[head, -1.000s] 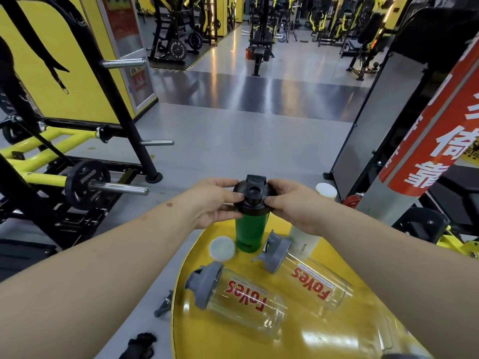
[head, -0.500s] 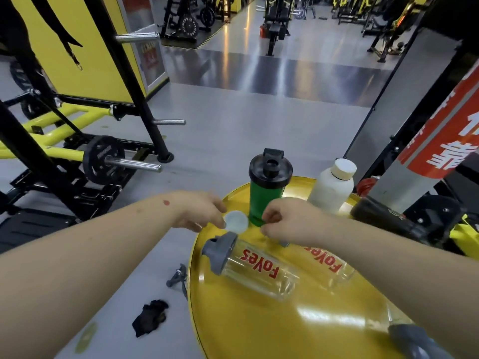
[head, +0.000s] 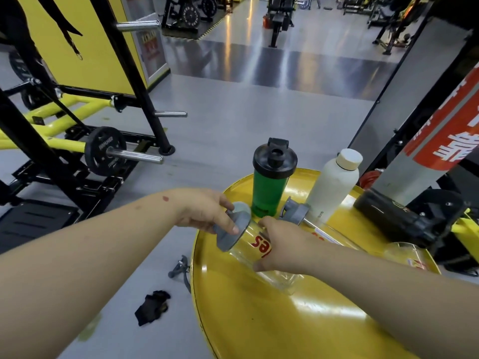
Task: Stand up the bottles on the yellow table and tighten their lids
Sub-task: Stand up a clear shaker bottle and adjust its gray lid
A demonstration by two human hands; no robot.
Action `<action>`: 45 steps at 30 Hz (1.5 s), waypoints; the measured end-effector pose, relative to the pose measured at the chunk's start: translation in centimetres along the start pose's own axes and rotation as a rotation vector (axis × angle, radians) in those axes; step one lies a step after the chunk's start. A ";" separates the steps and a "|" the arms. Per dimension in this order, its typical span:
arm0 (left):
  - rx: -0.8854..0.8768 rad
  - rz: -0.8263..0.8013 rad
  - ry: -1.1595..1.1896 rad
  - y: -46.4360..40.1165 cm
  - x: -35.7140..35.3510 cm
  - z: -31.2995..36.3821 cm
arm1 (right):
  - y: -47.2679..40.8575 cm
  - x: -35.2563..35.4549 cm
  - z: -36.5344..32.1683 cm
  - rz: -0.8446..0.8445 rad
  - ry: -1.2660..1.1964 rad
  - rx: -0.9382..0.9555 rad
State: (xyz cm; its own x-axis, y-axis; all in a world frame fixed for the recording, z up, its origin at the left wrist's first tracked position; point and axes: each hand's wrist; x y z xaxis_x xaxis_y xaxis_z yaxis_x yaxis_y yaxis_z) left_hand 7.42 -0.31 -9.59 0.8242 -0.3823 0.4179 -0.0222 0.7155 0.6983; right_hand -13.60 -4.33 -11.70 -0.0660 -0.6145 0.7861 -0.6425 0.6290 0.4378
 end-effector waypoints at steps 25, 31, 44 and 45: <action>-0.461 0.242 -0.467 3.9 -4.7 4.5 | 5.6 6.7 3.2 -0.144 -0.774 0.004; -0.344 -0.085 0.125 4.3 -3.4 3.1 | 5.7 6.0 3.7 -0.201 -0.996 -0.092; -0.127 -0.076 0.385 4.4 -3.4 2.6 | 5.4 4.4 3.6 -0.120 -1.180 -0.105; -0.123 -0.074 0.377 4.4 -3.3 2.6 | 5.4 4.4 3.5 -0.118 -1.173 -0.102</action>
State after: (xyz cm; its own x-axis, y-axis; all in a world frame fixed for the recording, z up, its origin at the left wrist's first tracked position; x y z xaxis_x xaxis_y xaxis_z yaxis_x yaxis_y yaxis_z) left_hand 3.09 2.59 -6.40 0.9714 -0.2103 0.1100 0.0943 0.7672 0.6344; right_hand -20.02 -5.29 -7.43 -0.7052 -0.6989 -0.1190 -0.6307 0.5419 0.5555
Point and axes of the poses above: each hand's wrist, its own y-axis away from the middle knuckle, its own x-axis out of the back of the hand, z = x × y, and after that the axes turned 10 degrees about -y, right-handed
